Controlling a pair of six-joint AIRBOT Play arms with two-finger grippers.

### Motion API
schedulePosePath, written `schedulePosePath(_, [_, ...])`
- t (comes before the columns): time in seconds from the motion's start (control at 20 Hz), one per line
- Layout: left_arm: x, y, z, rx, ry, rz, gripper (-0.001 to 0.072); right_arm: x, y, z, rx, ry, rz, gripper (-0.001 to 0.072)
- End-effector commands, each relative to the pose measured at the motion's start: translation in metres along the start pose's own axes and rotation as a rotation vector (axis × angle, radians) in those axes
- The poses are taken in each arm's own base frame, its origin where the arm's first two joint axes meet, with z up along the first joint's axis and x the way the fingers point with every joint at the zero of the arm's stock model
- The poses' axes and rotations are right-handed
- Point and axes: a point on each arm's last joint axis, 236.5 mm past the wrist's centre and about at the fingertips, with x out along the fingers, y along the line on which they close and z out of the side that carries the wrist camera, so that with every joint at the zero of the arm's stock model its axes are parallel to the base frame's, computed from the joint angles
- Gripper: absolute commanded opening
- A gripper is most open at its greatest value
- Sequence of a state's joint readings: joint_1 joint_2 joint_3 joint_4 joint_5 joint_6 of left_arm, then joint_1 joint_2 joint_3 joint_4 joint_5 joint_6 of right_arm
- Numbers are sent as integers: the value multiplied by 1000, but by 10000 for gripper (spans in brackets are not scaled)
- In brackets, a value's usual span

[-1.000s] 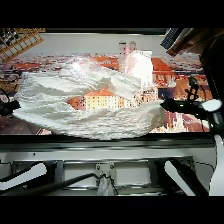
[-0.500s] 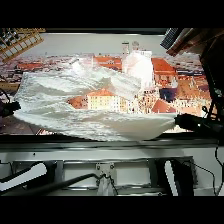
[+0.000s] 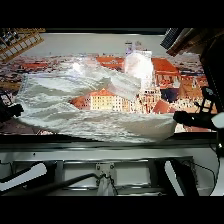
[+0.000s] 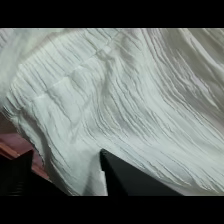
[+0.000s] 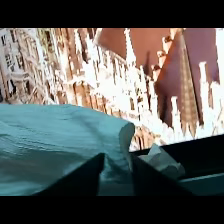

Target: Fold the clothes and pants, and hang the long-sleeved shirts on hangers.

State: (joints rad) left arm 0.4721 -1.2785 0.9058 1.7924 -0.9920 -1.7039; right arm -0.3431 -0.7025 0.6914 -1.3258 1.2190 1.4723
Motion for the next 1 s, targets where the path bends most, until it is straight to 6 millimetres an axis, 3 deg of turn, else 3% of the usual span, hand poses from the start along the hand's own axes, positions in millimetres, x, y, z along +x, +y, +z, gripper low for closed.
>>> schedulePosePath(0.0, [-5,0,-1,-46,8,-4,543,47,-1,38,55,-40,46,561])
schedulePosePath(0.1, [-20,4,12,-57,-45,1,543,55,5,46,65,-42,77,467])
schedulePosePath(0.25, [-66,13,67,-144,-289,-10,542,55,2,51,50,-66,67,468])
schedulePosePath(0.35, [-101,-2,114,-183,-465,-108,523,56,2,50,41,-61,68,468])
schedulePosePath(0.45, [-111,-20,144,-141,-479,-181,501,56,3,51,39,-64,70,468])
schedulePosePath(0.55, [-99,-37,164,-65,-399,-225,519,56,3,51,40,-65,70,468])
schedulePosePath(0.7, [-67,-53,188,62,-271,-229,635,55,10,53,41,-71,102,468])
schedulePosePath(0.95, [-11,-78,224,131,-238,-234,648,48,44,60,57,-97,246,469])
